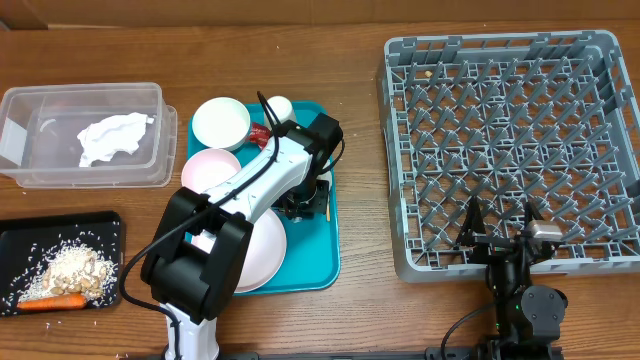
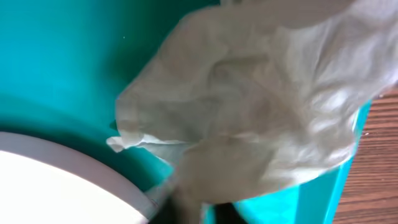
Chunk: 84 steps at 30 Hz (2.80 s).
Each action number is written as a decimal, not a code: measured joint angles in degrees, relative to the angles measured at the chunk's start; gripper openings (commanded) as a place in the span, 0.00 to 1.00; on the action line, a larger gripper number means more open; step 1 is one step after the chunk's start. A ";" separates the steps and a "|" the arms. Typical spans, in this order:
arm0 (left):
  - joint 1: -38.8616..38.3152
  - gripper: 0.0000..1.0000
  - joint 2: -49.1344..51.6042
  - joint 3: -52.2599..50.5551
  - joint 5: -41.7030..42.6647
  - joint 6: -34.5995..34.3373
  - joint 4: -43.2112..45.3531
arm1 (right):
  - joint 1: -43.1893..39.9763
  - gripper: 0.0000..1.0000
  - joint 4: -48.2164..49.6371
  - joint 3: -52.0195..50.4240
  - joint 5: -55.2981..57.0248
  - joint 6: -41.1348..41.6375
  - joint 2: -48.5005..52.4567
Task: Sort waste into correct bins and load items into the dishwasher
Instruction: 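Move the left gripper to the remaining tissue on the teal tray and grasp it, then carry the second tissue with the left gripper into the clear bin, then reach the left gripper to the red wrapper on the teal tray and grasp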
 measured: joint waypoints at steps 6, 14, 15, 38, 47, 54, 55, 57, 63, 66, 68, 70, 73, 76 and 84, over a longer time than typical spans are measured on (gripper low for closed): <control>0.00 0.04 0.02 2.86 0.17 0.02 -6.25 | -0.02 1.00 0.07 0.00 0.02 0.02 0.02; 0.00 0.04 -3.43 20.61 0.42 0.02 -19.30 | -0.02 1.00 0.00 0.00 0.00 0.00 0.00; 0.09 0.04 -5.16 22.21 0.37 0.02 -19.28 | 0.00 1.00 0.02 0.00 0.00 0.00 0.00; 46.88 0.23 -12.96 25.44 -4.68 -18.49 -4.79 | 0.00 1.00 0.00 0.00 0.02 0.00 0.00; 51.93 0.75 -6.23 25.35 -0.70 -19.52 -5.07 | -0.02 1.00 0.00 0.00 0.04 0.00 0.00; 52.15 0.68 -6.47 25.35 6.71 -11.82 -5.29 | -0.02 1.00 0.02 0.00 0.02 0.00 0.00; 52.00 0.66 -6.75 25.35 8.07 -10.86 -5.29 | 0.00 1.00 0.00 0.00 0.02 0.00 0.02; 51.23 0.67 -8.13 25.35 10.56 -9.11 -5.40 | 0.00 1.00 0.00 0.00 0.00 0.00 0.00; 41.03 0.82 -16.74 25.35 13.84 -5.38 -6.32 | -0.02 1.00 0.00 0.00 0.02 0.02 0.00; 31.41 0.86 -19.04 25.55 13.14 -6.01 -9.05 | -0.02 1.00 0.02 0.00 0.04 0.02 0.00; 26.21 0.86 -18.62 25.55 11.74 -7.45 -10.10 | 0.00 1.00 0.00 0.00 0.00 0.02 0.00; 21.29 0.84 -17.14 25.53 9.51 -9.60 -10.32 | 0.00 1.00 0.00 0.00 0.04 0.00 0.00; 14.67 0.84 -13.14 25.53 5.22 -15.34 -10.40 | 0.00 1.00 0.02 0.00 0.00 -0.02 0.00; 10.49 0.85 -8.96 25.51 1.16 -20.85 -10.29 | 0.00 1.00 0.00 0.00 0.02 0.00 0.00; 7.15 0.84 3.96 25.46 -5.29 -29.07 -6.56 | 0.00 1.00 0.00 0.00 0.00 0.00 0.00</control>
